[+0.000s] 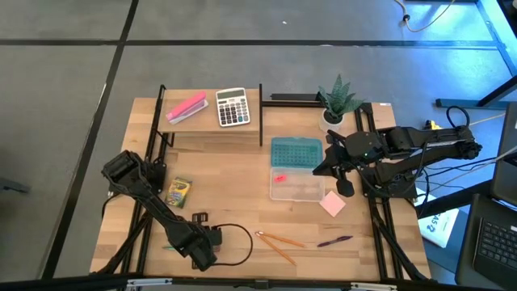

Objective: Pack school essentials
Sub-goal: Put the scissor into the supply box

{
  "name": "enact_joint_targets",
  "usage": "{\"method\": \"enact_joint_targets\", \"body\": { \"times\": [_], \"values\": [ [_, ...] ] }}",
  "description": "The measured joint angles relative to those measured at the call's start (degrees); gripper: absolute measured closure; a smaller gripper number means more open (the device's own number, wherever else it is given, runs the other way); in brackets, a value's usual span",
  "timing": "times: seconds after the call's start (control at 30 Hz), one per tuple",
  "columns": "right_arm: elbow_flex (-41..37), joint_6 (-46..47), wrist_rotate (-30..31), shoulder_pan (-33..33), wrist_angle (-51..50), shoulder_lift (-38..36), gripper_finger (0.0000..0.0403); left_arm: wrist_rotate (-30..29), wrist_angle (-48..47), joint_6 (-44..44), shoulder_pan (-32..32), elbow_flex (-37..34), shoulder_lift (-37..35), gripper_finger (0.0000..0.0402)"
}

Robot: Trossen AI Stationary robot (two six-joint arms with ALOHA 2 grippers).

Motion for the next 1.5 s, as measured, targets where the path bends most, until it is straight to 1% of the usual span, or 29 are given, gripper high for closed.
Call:
{"method": "enact_joint_targets", "body": {
  "times": [0.13, 0.4, 0.67, 0.8, 1.17, 1.37, 1.5],
  "values": [
    [0.0, 0.0, 0.02, 0.01, -0.01, 0.0, 0.0373, -0.09, 0.19, 0.04, 0.02, -0.04, 0.07, 0.0307],
    [0.0, 0.08, 0.04, 0.0, 0.02, 0.01, 0.0373, -0.48, 0.23, 0.17, 0.04, -0.11, 0.17, 0.0358],
    [0.0, 0.32, 0.04, 0.01, -0.01, 0.01, 0.0373, -1.25, 0.48, -0.05, 0.0, -0.11, 0.22, 0.0396],
    [0.0, 0.18, 0.04, 0.01, -0.01, 0.0, 0.0373, -2.34, 0.58, -0.14, -0.06, -0.13, 0.26, 0.0394],
    [0.0, 0.09, 0.02, 0.01, -0.01, 0.01, 0.0373, -2.51, 0.71, -0.01, 0.15, -0.15, 0.08, 0.0398],
    [0.0, -0.02, 0.02, 0.01, -0.01, 0.02, 0.0373, -2.2, 0.76, -0.12, 0.53, -0.34, -1.0, 0.0399],
    [0.0, -0.02, 0.02, -0.01, -0.03, 0.0, 0.0373, -3.56, 0.89, -0.13, 1.52, -0.39, -2.06, 0.0399]
  ]
}}
